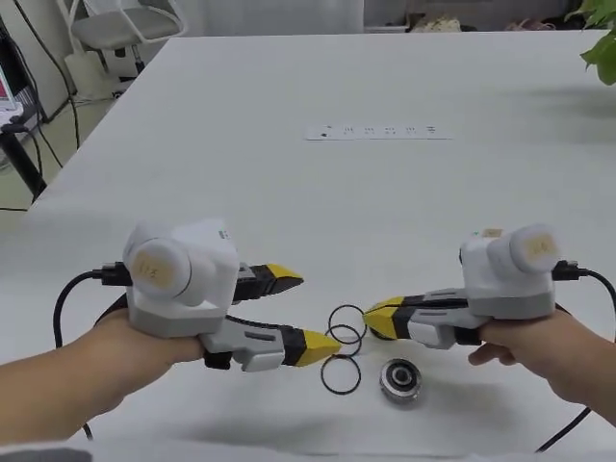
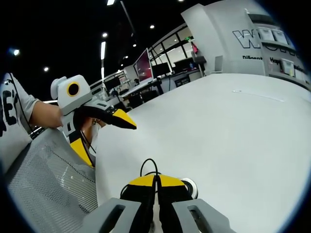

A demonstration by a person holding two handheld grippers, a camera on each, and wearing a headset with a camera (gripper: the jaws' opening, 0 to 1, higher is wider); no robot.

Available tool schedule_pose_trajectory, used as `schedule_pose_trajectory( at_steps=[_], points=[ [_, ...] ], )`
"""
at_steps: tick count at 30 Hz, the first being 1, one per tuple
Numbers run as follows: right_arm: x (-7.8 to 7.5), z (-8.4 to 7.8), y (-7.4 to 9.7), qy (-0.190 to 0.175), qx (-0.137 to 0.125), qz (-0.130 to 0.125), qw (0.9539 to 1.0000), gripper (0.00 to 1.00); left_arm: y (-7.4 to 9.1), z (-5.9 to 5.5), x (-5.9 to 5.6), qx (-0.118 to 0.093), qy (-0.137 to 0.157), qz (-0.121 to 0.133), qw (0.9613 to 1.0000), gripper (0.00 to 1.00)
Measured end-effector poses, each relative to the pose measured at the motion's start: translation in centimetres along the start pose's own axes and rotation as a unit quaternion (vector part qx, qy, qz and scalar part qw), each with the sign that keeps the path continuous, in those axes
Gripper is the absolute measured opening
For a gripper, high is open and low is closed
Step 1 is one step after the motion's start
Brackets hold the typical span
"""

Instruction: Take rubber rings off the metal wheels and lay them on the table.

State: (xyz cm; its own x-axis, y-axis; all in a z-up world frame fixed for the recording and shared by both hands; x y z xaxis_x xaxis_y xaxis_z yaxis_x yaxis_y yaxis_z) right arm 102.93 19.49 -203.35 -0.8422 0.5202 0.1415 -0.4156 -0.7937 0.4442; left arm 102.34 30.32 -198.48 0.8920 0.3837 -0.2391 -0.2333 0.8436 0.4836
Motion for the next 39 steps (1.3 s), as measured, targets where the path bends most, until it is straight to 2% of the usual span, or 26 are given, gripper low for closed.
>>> schedule_pose_trajectory(
  at_steps=[30, 39],
  points=[
    [0.3, -0.4, -1.2, 0.036, 0.025, 0.001, 0.999, 0.0, 0.0, -0.2, 0.4, 0.002, 0.003, 0.007, 1.0, 0.51],
    [0.2, -0.2, -1.1, 0.047, 0.022, -0.005, 0.9986, 0.06, 0.0, -0.2, 0.4, 0.003, 0.002, 0.009, 1.0, 0.5]
  ],
)
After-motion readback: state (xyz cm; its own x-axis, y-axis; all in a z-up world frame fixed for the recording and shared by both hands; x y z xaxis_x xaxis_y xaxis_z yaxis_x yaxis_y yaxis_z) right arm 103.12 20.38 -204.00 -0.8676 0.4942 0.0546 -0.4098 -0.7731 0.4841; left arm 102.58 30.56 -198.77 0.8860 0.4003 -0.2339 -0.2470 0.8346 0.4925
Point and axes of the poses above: the centre of the closed fingertips' face, and the gripper's own axes: y roughly backward along the fingers, x roughly to its left, z roughly out of its top, the point moved 4 cm from there along y, roughly backward along the fingers, and after that the axes turned 14 degrees about y, right-handed, at the moved point
